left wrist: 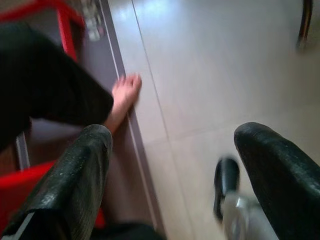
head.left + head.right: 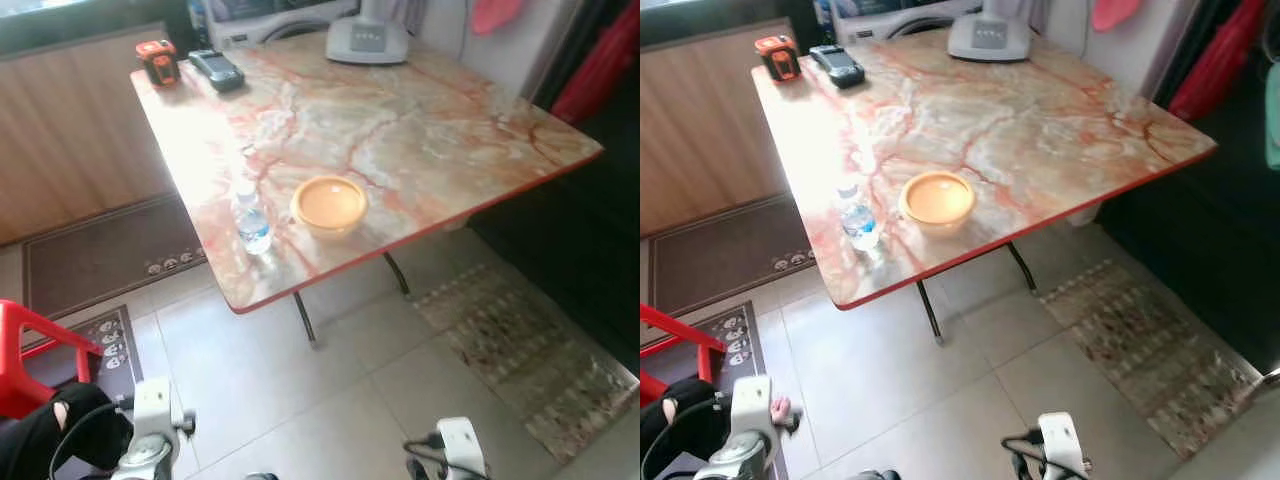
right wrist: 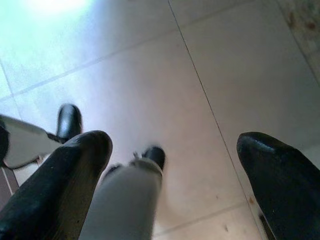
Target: Restocking fridge
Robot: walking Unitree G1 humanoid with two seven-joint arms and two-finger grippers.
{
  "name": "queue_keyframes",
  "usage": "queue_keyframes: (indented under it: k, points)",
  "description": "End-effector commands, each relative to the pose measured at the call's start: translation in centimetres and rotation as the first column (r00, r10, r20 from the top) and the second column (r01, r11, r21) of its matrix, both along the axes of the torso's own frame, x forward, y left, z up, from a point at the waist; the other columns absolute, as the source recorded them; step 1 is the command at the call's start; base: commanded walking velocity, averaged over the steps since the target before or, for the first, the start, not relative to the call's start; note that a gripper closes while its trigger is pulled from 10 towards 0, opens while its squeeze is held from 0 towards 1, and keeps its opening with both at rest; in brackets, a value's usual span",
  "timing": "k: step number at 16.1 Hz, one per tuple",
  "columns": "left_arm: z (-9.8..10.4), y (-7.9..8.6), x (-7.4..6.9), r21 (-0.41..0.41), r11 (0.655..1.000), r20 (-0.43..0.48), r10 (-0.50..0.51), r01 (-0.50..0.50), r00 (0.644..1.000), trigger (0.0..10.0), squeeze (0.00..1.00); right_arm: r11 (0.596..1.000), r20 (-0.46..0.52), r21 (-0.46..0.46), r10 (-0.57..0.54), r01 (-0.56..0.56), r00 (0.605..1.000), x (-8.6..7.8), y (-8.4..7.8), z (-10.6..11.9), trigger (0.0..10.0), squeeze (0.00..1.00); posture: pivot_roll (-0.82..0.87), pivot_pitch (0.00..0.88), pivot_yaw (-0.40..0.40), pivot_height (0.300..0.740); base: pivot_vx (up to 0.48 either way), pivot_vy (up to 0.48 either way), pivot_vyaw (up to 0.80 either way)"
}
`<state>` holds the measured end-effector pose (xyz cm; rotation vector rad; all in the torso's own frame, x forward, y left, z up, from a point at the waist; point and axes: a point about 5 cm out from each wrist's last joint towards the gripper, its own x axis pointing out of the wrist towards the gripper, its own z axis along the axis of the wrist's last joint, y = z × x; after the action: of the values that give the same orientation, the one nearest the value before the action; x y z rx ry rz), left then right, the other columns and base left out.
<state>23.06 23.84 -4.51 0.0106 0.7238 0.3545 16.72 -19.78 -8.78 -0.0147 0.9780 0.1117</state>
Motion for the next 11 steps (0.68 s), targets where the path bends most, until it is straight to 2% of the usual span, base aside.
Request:
queue_keyframes:
  k: [1, 3, 4, 5, 6, 7, 9, 11]
  points:
    - [0.0, 0.2, -0.4, -0.002, 0.998, 0.049, 0.056, -0.056, 0.997, 10.0, 0.00, 1.000, -0.001, -0.017, 0.004, -0.004, 1.000, -0.2, -0.3, 0.0, 10.0, 0.00, 0.03, 0.136, -0.032, 0.736, 0.000, 0.000, 0.00]
    - [0.4, 0.2, -0.2, -0.003, 0.995, 0.115, 0.099, -0.099, 0.988, 10.0, 0.00, 0.999, -0.005, -0.026, 0.027, -0.027, 1.000, -0.1, -0.5, 0.0, 10.0, 0.00, 0.03, 0.128, -0.034, 0.736, 0.000, 0.000, 0.00]
    - [1.3, 1.0, -0.1, -0.015, 0.972, 0.245, 0.232, -0.235, 0.941, 10.0, 0.00, 1.000, -0.001, -0.016, -0.018, 0.018, 1.000, -0.3, -0.6, 0.0, 10.0, 0.00, 0.05, 0.120, -0.046, 0.736, 0.000, 0.000, 0.00]
    - [4.6, 3.0, 2.1, 0.078, 0.982, 0.419, 0.124, -0.172, 0.899, 10.0, 0.00, 1.000, -0.003, -0.013, -0.027, 0.027, 1.000, -0.4, -0.7, -0.1, 10.0, 0.00, 0.04, 0.128, -0.050, 0.736, 0.000, 0.000, 0.00]
    - [8.3, 3.7, 4.5, 0.247, 0.955, 0.547, 0.001, -0.163, 0.837, 10.0, 0.00, 1.000, -0.006, -0.015, -0.019, 0.018, 1.000, -0.5, -0.8, -0.1, 10.0, 0.00, 0.04, 0.125, -0.053, 0.736, 0.000, 0.000, 0.00]
    - [10.0, 3.7, 5.4, 0.283, 0.942, 0.611, -0.032, -0.181, 0.791, 10.0, 0.00, 0.999, -0.007, -0.013, -0.031, 0.031, 0.999, -0.6, -0.8, -0.1, 10.0, 0.00, 0.04, 0.125, -0.056, 0.736, 0.000, 0.000, 0.00]
    - [11.6, 3.5, 6.1, 0.325, 0.929, 0.668, -0.094, -0.177, 0.738, 10.0, 0.00, 0.999, -0.010, -0.009, -0.053, 0.053, 0.999, -0.8, -0.9, -0.2, 10.0, 0.00, 0.03, 0.125, -0.058, 0.736, 0.000, 0.000, 0.00]
    - [14.7, 3.0, 7.1, 0.347, 0.922, 0.777, -0.180, -0.171, 0.604, 10.0, 0.00, 0.996, -0.019, -0.001, -0.085, 0.085, 0.996, -1.3, -0.9, -0.4, 10.0, 0.00, 0.03, 0.122, -0.078, 0.736, 0.000, 0.000, 0.00]
